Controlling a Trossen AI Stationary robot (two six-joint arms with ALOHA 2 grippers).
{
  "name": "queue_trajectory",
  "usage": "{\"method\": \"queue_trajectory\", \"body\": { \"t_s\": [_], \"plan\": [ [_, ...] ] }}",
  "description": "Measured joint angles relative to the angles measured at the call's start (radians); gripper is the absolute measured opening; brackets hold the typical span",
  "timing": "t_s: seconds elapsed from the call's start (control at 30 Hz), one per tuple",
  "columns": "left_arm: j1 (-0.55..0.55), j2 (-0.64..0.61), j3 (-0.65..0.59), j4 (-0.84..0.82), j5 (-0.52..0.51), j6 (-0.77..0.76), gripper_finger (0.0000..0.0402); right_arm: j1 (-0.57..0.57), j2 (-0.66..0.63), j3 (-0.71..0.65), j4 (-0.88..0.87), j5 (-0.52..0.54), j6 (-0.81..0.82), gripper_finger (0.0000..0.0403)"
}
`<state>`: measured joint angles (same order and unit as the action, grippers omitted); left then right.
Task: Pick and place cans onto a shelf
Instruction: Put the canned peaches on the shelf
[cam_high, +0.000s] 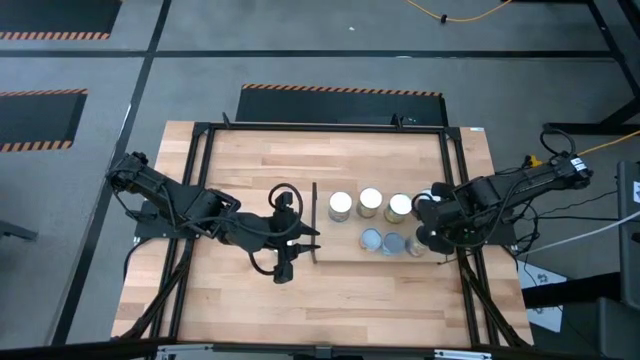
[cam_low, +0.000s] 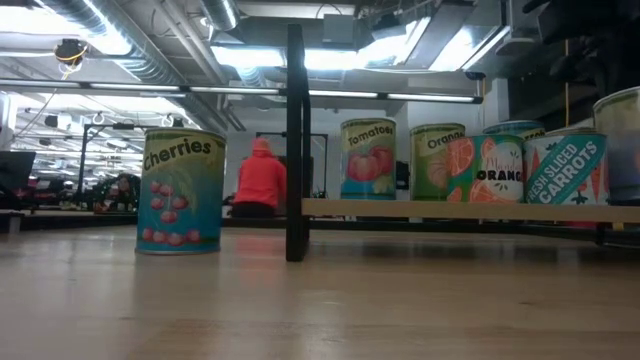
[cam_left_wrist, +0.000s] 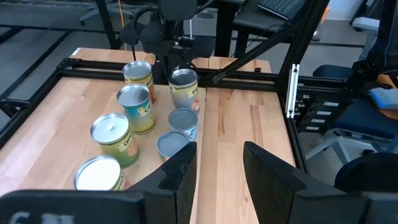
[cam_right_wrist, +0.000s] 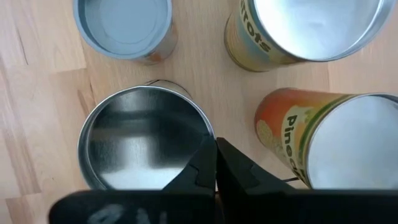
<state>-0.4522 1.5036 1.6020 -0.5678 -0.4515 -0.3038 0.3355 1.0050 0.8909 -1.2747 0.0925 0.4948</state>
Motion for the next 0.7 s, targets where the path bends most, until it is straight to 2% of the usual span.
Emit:
{"method": "queue_trajectory", "body": {
  "t_s": [0.4, 0.7],
  "plan": [
    [0.000, 0.000, 0.000, 0.000, 0.000, 0.000, 0.0124, 0.000, 0.002, -0.006, -0.074, -0.013, 0.025, 0.0003],
    [0.000, 0.000, 0.000, 0.000, 0.000, 0.000, 0.0124, 0.001, 0.003, -0.004, -0.064, -0.007, 0.025, 0.0011]
  ]
}}
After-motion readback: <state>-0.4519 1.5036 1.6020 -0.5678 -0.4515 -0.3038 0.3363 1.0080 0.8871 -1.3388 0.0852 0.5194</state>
